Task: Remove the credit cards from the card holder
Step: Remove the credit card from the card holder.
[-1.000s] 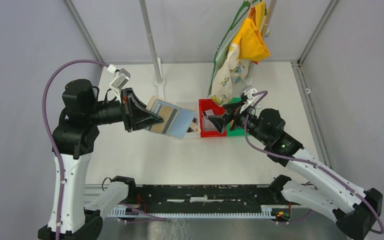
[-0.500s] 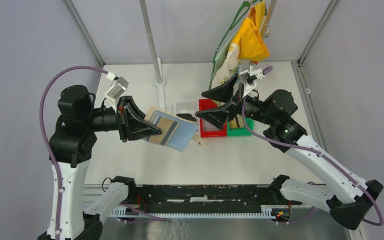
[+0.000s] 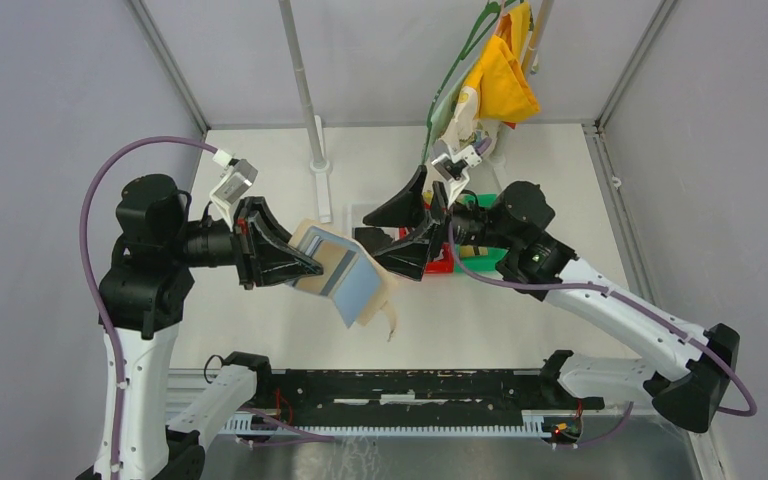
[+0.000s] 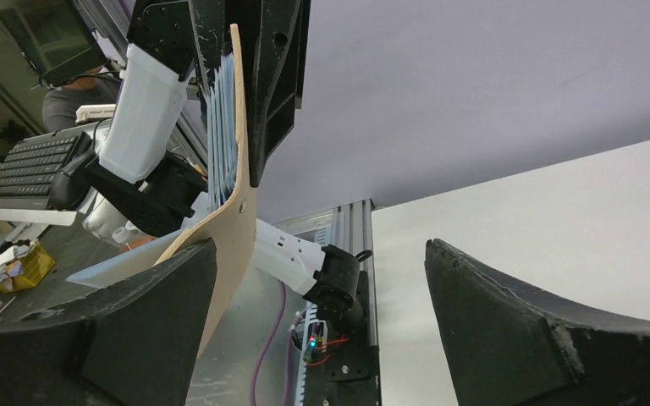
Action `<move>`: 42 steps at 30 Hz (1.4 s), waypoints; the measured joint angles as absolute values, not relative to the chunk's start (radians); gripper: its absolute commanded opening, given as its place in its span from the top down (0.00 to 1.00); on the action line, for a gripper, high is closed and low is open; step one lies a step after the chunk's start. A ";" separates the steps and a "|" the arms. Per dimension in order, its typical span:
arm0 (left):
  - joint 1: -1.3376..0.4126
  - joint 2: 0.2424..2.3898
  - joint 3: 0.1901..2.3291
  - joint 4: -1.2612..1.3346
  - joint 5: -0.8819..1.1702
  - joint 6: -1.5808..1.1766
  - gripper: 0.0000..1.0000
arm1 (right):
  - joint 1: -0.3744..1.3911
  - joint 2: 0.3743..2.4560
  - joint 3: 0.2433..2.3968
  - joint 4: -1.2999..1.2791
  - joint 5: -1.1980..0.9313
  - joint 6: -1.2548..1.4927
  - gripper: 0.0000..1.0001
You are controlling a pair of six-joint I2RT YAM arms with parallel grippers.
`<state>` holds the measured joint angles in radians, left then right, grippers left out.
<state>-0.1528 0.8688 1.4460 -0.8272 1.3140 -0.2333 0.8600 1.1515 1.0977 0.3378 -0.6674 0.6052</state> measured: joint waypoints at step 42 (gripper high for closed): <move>-0.154 0.869 1.443 -0.832 1.309 -0.152 0.98 | 0.884 1.105 1.266 0.044 -0.458 0.511 0.02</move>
